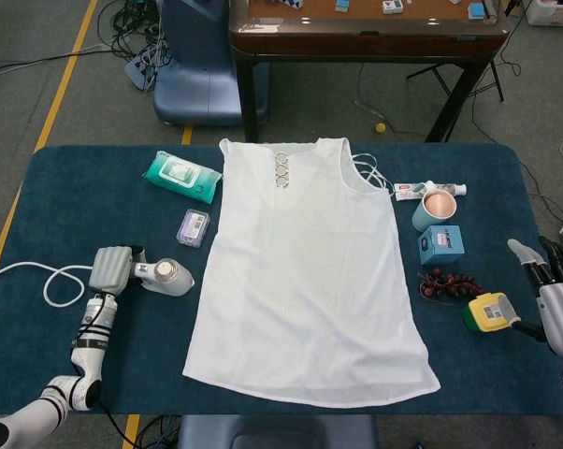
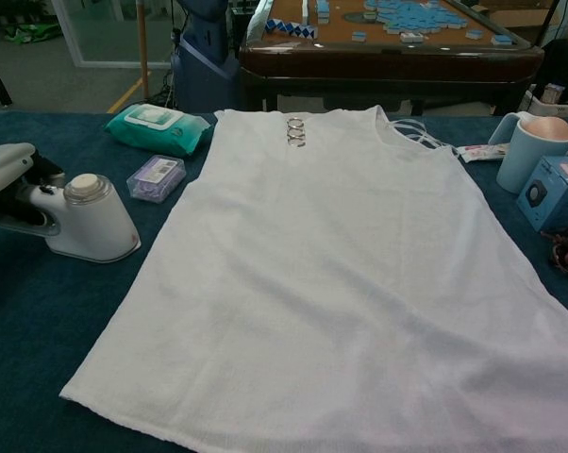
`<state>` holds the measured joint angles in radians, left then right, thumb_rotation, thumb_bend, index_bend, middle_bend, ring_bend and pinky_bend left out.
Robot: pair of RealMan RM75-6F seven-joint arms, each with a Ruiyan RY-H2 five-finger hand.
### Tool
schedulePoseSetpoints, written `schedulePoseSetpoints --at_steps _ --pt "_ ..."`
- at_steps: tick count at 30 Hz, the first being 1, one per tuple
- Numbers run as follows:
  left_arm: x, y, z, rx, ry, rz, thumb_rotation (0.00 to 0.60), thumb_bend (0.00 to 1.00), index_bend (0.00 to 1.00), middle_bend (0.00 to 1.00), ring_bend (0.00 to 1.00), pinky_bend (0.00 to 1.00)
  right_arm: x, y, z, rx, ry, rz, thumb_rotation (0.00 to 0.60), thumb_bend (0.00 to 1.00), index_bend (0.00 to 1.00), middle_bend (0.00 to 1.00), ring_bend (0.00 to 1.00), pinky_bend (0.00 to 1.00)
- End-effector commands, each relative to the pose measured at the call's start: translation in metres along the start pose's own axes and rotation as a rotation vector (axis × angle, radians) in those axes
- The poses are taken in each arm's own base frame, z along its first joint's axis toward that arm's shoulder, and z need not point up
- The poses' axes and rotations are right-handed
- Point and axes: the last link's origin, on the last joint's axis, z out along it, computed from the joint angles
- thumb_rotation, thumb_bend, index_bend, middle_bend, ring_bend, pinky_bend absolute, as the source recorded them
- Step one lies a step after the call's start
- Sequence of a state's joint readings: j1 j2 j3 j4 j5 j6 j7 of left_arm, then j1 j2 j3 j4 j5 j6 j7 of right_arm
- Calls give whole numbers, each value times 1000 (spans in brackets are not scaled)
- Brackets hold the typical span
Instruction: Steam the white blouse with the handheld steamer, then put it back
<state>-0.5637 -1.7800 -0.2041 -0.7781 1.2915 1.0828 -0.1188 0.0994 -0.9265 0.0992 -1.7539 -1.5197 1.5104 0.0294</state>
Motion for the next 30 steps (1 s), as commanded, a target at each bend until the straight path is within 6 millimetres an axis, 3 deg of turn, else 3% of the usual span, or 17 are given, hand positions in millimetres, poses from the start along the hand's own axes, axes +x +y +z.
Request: schedulePoseSetpoints --at_steps 1,12,21,30 --pt "1 2 3 8 -7 -66 600 199 772 699 602 615 -1 1 0 -3 -3 1 600 381 61 191 18 55" --pt "16 5 4 25 -65 -302 600 199 808 738 629 646 -9 -5 -2 22 -44 12 600 381 61 191 18 55" --pt "35 23 -7 -28 -82 -409 600 199 811 738 629 646 -38 -31 0 149 -219 33 600 405 61 189 18 55" --pt "52 59 -17 -120 -53 -402 600 199 811 738 629 647 -84 -74 4 343 -447 54 600 706 36 126 10 56"
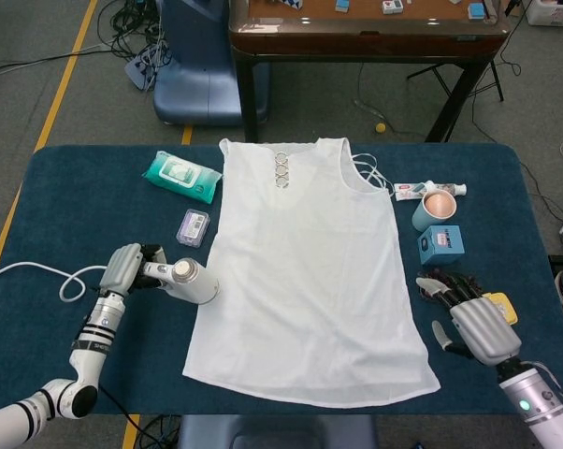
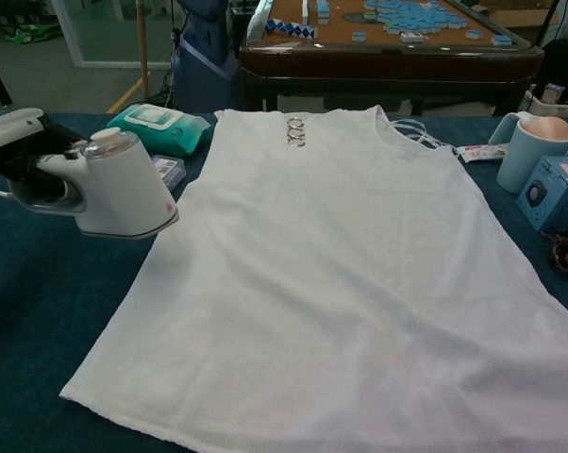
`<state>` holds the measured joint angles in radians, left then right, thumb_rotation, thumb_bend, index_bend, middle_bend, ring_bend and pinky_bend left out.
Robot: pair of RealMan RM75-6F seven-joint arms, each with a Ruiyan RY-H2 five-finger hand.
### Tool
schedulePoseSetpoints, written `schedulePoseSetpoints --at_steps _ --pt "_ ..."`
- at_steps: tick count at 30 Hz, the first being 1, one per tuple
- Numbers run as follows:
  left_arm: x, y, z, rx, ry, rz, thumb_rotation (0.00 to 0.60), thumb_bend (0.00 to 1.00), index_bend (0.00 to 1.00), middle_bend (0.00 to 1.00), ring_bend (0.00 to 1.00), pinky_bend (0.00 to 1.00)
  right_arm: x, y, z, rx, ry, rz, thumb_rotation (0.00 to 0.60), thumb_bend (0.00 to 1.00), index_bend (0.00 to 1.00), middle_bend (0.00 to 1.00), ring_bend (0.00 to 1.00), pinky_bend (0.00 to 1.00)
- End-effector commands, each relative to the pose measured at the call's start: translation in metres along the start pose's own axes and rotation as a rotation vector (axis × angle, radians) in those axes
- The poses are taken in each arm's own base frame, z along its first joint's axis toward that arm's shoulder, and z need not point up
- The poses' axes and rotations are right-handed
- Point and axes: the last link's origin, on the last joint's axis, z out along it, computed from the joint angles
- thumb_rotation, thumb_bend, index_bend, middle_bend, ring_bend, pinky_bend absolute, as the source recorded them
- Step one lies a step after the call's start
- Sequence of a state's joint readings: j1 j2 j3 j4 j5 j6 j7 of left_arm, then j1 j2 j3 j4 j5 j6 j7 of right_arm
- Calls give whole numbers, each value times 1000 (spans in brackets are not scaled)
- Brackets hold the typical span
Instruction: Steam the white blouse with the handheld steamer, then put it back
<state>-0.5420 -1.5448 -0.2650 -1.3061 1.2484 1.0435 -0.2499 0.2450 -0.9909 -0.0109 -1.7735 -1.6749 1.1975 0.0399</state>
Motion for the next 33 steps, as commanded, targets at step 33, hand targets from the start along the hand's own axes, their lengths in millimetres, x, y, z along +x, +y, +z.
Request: schedulePoseSetpoints --at_steps 33 --pt "-93 88 16 -208 -85 164 600 199 811 738 628 646 -109 -29 45 179 -341 36 600 706 0 65 0 33"
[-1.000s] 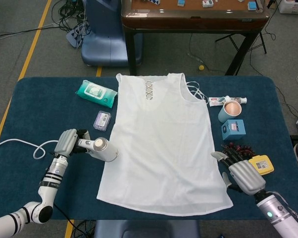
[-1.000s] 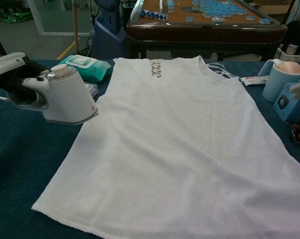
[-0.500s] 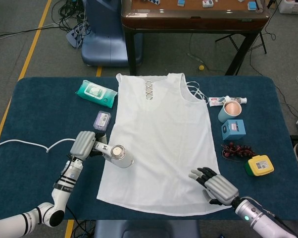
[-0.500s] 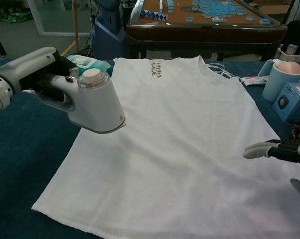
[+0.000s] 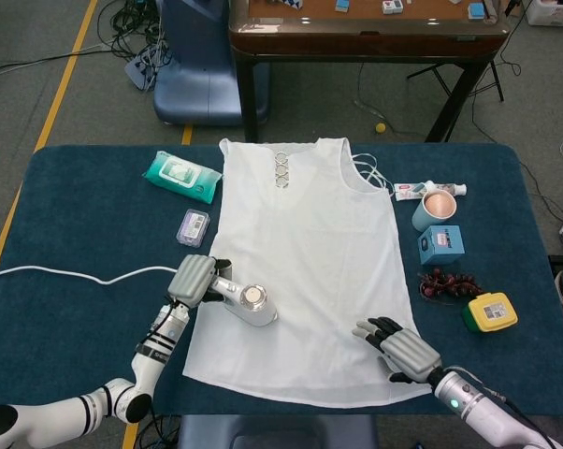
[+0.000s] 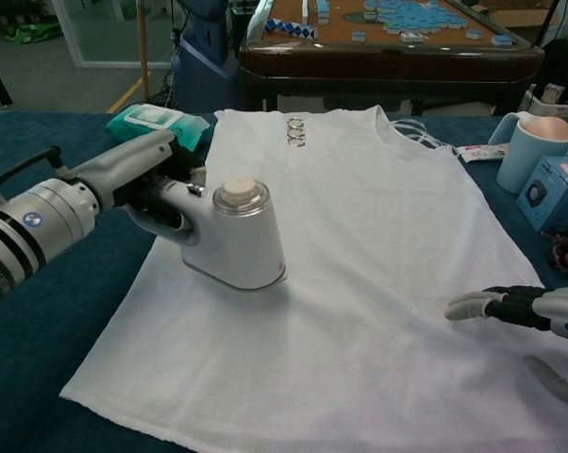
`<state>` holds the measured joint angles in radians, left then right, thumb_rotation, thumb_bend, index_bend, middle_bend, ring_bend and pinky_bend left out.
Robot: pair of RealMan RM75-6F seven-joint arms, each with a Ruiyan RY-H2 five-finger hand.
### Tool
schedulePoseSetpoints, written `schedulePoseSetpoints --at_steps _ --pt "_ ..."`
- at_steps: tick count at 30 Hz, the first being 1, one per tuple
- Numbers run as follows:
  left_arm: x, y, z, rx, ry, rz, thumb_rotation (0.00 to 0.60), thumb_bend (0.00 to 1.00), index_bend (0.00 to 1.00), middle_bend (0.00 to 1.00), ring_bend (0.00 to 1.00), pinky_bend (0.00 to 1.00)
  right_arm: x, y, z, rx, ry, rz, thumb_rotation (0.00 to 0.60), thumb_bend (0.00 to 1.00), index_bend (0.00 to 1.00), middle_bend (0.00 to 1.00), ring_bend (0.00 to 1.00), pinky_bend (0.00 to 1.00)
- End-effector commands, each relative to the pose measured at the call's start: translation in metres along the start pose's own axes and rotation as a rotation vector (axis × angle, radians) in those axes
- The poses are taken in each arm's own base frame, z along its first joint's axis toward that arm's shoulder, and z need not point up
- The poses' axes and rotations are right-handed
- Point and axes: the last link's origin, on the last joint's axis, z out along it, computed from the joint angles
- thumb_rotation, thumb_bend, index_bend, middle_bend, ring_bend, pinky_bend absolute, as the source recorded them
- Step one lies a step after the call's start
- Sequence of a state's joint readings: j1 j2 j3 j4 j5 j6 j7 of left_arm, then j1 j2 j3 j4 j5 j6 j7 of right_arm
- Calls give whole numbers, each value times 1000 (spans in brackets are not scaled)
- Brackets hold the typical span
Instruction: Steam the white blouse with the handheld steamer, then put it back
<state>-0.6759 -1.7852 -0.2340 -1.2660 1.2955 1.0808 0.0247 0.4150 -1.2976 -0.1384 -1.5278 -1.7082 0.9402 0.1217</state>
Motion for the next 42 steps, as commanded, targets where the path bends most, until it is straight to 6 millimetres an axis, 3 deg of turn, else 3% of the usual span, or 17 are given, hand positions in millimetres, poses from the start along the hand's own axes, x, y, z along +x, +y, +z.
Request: schedulePoseSetpoints --at_steps 1,20,42 --pt "-9 4 5 -4 -14 13 600 199 811 738 628 646 -2 2 3 -3 -7 5 600 706 0 65 0 33" --pt "-41 12 11 -67 -35 74 600 199 814 739 627 646 -5 6 11 5 -31 17 600 707 0 67 0 25" --pt "-31 -11 40 -90 67 138 600 198 818 740 627 646 -5 5 14 0 -35 18 600 708 0 67 0 25"
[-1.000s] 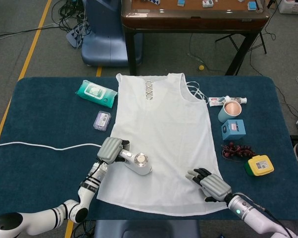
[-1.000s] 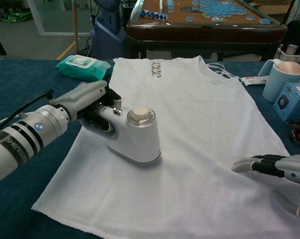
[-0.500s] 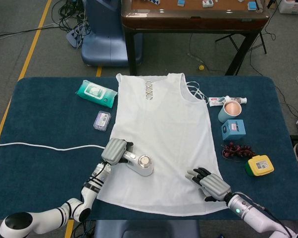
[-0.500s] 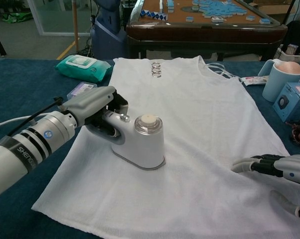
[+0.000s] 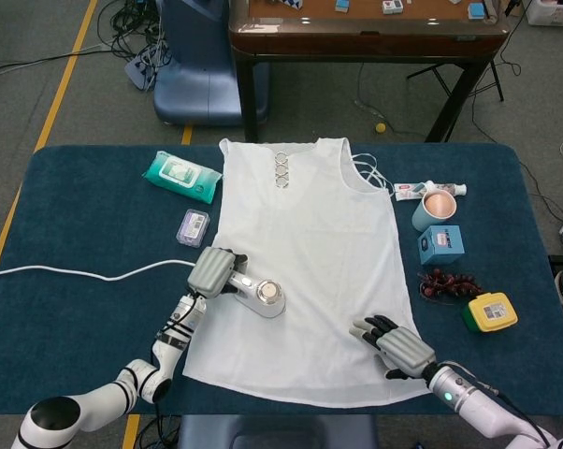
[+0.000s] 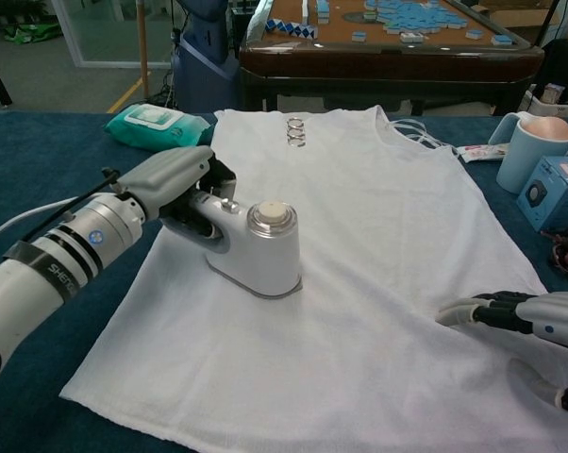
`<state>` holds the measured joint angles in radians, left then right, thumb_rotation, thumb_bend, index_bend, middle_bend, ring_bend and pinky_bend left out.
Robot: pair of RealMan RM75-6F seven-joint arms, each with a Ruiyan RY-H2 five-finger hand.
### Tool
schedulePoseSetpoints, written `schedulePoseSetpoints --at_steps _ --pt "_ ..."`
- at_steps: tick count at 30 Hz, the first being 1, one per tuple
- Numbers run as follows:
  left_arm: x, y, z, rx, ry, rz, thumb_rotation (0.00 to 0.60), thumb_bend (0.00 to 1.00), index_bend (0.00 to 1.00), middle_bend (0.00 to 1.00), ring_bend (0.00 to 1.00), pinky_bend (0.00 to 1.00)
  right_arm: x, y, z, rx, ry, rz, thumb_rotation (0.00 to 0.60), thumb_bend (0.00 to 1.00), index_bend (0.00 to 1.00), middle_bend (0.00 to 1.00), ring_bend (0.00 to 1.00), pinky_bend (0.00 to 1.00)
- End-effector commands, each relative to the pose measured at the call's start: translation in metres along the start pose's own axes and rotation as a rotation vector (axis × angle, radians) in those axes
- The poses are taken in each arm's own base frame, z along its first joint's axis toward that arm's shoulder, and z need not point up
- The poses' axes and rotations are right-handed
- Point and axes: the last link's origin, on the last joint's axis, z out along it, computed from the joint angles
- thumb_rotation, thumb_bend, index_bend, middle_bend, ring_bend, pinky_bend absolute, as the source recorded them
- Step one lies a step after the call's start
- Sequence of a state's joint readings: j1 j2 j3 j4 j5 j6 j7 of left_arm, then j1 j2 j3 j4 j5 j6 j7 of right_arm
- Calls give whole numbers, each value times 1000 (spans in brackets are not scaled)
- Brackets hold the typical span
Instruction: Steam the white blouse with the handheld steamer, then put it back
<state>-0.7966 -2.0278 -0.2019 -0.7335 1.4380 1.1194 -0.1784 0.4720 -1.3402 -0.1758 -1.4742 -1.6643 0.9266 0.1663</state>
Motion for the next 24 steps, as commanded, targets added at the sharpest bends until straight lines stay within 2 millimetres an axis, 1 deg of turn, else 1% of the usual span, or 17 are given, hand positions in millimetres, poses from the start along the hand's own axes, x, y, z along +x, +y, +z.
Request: schedulePoseSetpoints --at_steps 1,5,11,24 --pt "1 -2 2 -1 9 -8 600 198 818 740 627 646 0 0 1 1 -1 -1 600 708 0 67 0 25" --pt "0 -4 -2 -1 -5 -28 600 198 818 740 627 646 0 -1 1 2 -4 -2 600 708 0 67 0 25" --pt "0 -4 -13 -19 -31 -32 600 198 828 739 625 632 -1 -2 1 4 -7 -6 600 708 0 67 0 25" --pt "2 9 -41 -112 -95 5 600 198 839 738 622 614 -4 -5 -1 8 -20 -9 600 708 0 67 0 25"
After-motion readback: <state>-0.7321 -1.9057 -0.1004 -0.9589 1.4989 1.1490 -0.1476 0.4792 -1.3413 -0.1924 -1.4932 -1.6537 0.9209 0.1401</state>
